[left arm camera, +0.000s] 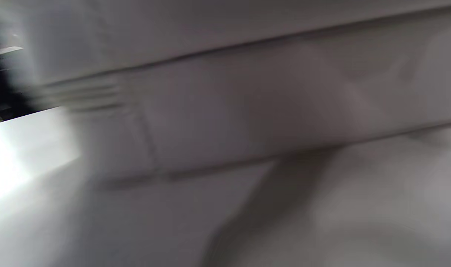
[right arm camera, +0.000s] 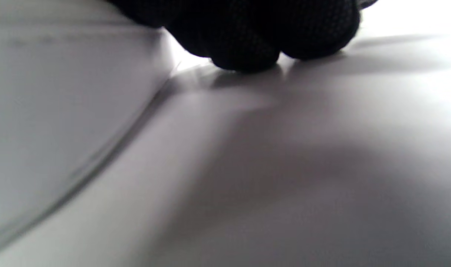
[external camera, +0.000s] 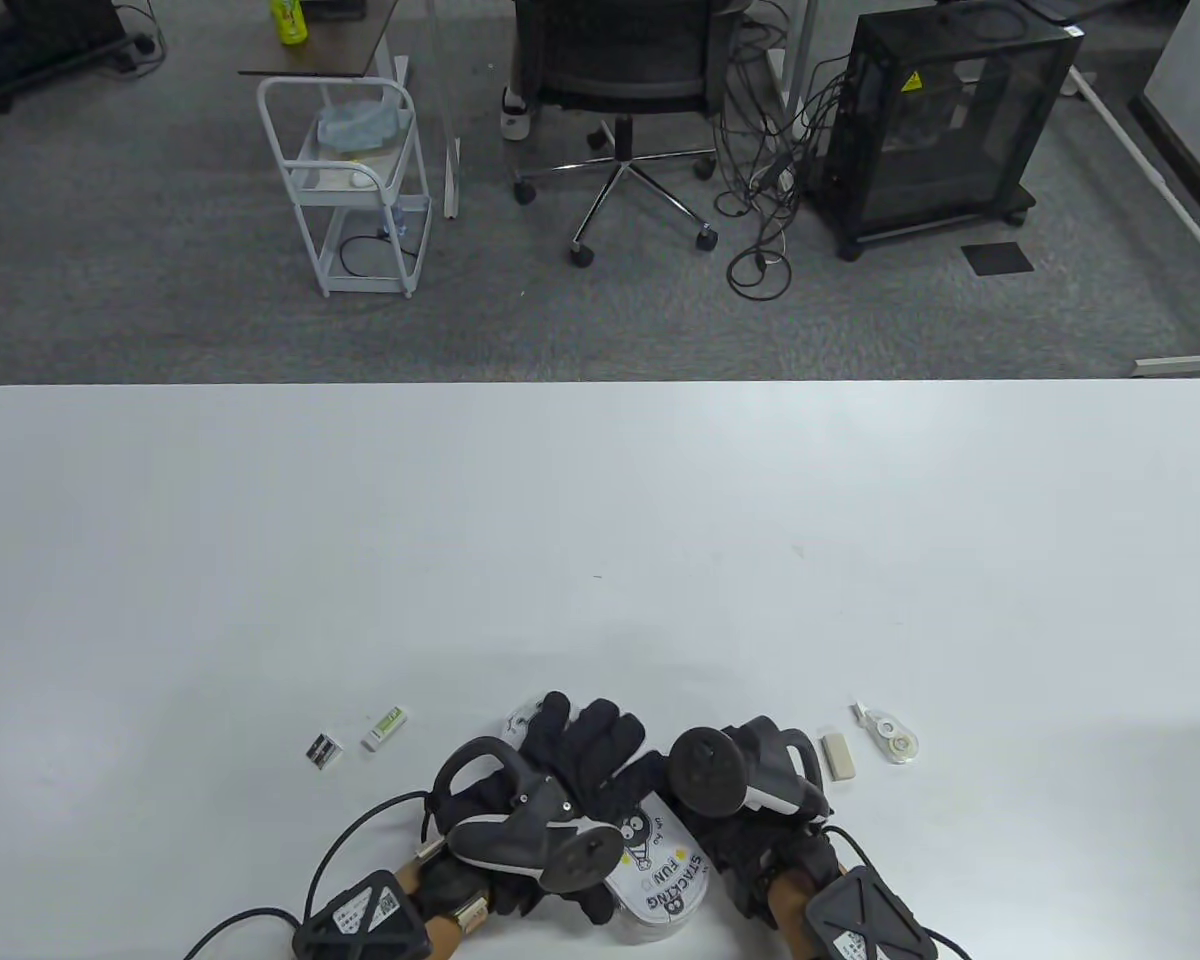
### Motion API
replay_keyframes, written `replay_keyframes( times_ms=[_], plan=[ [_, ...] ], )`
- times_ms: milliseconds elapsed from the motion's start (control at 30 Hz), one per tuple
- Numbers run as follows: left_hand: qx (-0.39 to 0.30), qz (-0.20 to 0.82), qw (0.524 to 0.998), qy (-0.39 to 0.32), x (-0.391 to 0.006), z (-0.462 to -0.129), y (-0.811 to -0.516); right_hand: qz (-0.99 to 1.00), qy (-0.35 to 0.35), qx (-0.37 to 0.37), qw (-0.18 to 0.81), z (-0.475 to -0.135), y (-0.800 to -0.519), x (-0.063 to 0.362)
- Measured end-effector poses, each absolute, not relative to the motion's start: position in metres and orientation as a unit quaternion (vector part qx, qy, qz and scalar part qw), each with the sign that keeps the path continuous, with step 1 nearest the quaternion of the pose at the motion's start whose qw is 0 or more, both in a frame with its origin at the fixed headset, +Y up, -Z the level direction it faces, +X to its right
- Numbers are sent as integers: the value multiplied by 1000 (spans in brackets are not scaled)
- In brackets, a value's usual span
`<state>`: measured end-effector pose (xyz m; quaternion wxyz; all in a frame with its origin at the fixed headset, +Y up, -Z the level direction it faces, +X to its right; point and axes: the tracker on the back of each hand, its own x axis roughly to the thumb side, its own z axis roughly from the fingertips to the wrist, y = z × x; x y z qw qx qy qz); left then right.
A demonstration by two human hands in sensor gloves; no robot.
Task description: Pack double-layer zippered pencil case
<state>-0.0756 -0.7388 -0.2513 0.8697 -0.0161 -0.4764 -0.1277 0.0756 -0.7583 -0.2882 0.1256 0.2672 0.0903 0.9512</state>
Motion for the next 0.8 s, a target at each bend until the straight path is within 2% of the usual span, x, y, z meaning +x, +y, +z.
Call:
replay_keyframes(
  times_ms=[100, 167, 300, 433, 533, 667, 800],
  plan=[
    [-22, -131, 867, -480, -75, -252, -741, 949, 92, 274, 123, -288, -758, 75],
    [-39, -97, 871, -480, -77, -257, -741, 948, 99, 272, 129, -288, -759, 75],
    [-41, -118, 877, -464, -78, -257, -742, 952, 69, 282, 101, -286, -756, 76],
    [-24, -116, 906, -407, -86, -263, -740, 959, 29, 274, 63, -288, -752, 91],
    [-29, -97, 917, -385, -95, -271, -739, 965, 28, 248, 84, -292, -751, 103],
    [-50, -136, 928, -344, -111, -279, -737, 972, 9, 226, 59, -294, -747, 114],
    [-83, -101, 940, -314, -131, -289, -737, 978, 0, 199, 71, -297, -745, 124]
  ],
)
